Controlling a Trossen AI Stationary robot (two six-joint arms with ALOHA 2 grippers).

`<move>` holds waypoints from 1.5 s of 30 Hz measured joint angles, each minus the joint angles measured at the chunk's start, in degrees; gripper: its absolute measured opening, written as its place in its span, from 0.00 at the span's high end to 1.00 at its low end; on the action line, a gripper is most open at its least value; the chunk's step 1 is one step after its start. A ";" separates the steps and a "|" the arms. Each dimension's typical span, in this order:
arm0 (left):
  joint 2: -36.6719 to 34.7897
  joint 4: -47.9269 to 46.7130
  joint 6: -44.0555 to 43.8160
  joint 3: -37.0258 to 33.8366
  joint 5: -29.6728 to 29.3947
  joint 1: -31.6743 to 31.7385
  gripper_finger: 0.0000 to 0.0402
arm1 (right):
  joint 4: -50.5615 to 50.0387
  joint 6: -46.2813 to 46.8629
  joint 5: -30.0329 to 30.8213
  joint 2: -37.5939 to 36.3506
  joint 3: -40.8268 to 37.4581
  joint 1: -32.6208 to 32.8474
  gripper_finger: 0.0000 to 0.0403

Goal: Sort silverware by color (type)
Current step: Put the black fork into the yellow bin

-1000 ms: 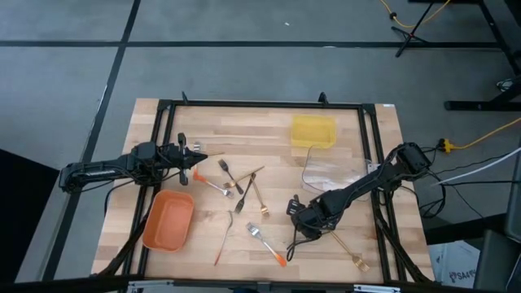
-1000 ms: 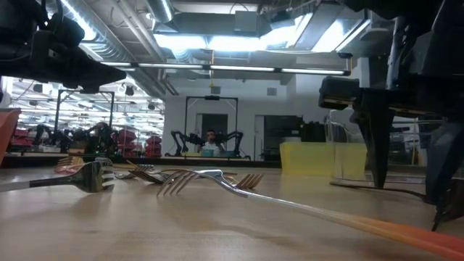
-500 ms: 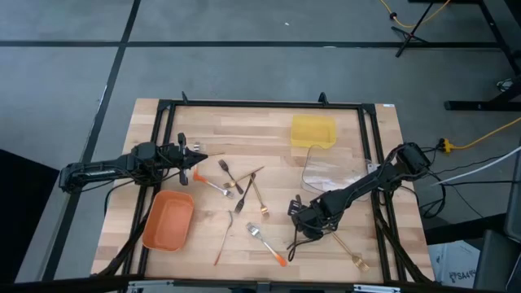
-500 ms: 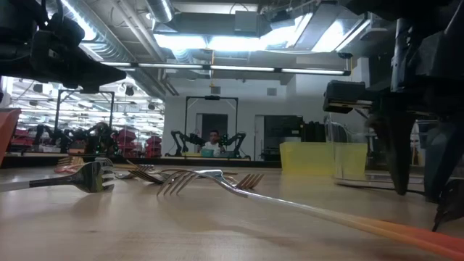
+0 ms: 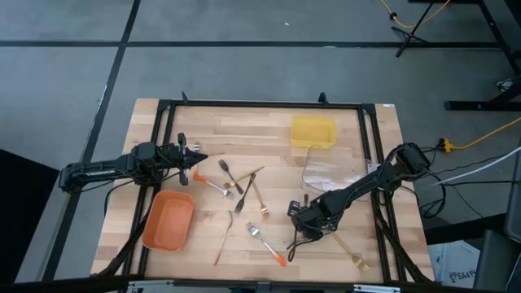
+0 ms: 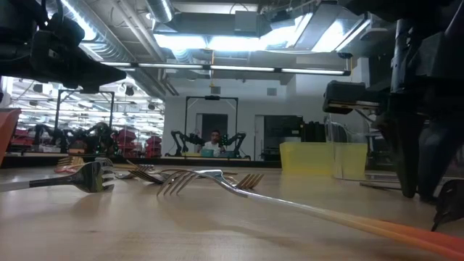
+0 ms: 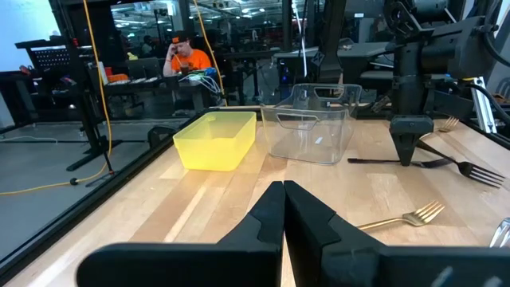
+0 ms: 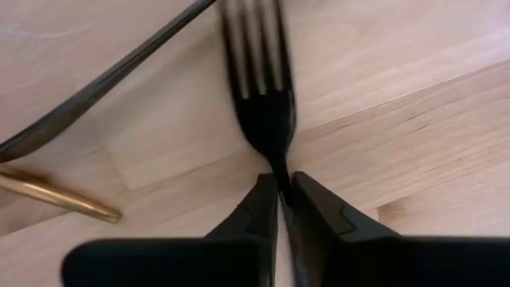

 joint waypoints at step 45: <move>0.00 0.02 -0.05 0.00 0.02 -0.02 1.00 | -5.04 0.74 9.19 0.20 20.33 0.00 1.00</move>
